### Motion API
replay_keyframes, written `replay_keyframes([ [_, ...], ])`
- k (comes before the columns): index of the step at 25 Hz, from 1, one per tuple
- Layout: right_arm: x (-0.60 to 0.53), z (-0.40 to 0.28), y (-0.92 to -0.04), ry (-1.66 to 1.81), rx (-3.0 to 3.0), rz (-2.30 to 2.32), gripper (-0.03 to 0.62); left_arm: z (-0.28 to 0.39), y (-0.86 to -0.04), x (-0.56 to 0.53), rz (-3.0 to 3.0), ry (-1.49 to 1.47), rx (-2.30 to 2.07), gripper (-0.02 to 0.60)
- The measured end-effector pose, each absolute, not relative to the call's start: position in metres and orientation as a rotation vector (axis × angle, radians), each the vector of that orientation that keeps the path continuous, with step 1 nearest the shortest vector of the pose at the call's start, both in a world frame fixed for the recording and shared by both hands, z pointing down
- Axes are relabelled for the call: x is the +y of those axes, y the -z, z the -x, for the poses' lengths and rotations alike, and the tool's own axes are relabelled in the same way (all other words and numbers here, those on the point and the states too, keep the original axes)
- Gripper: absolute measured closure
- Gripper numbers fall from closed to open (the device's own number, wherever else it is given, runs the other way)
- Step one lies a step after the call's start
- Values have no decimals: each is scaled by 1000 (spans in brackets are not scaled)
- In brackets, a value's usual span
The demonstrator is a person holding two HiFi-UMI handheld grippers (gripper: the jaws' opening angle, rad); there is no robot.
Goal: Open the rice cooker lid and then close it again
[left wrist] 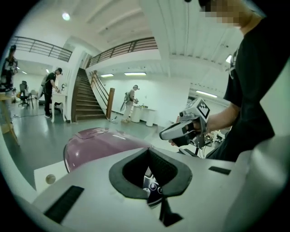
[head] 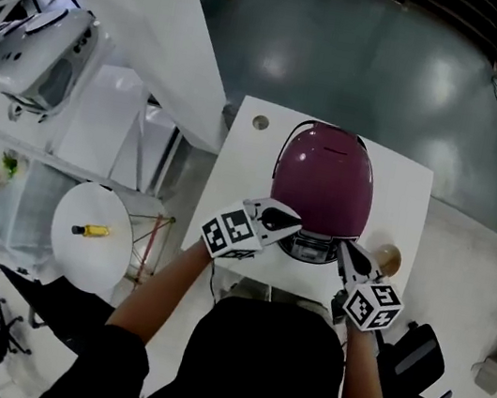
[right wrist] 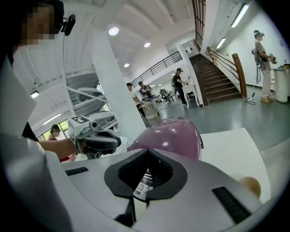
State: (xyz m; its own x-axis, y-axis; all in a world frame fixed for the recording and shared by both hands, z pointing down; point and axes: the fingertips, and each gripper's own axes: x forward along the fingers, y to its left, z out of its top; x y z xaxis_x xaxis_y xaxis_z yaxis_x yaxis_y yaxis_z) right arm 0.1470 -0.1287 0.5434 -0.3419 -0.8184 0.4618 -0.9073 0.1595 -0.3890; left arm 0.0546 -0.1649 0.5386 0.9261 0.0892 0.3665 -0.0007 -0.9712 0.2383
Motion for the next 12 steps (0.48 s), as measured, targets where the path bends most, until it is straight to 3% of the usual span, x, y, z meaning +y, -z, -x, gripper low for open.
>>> replay_keyframes([
  [12, -89, -154, -510, -800, -2188, -1838, 594, 18, -494, -123, -2724, -199, -405, 577],
])
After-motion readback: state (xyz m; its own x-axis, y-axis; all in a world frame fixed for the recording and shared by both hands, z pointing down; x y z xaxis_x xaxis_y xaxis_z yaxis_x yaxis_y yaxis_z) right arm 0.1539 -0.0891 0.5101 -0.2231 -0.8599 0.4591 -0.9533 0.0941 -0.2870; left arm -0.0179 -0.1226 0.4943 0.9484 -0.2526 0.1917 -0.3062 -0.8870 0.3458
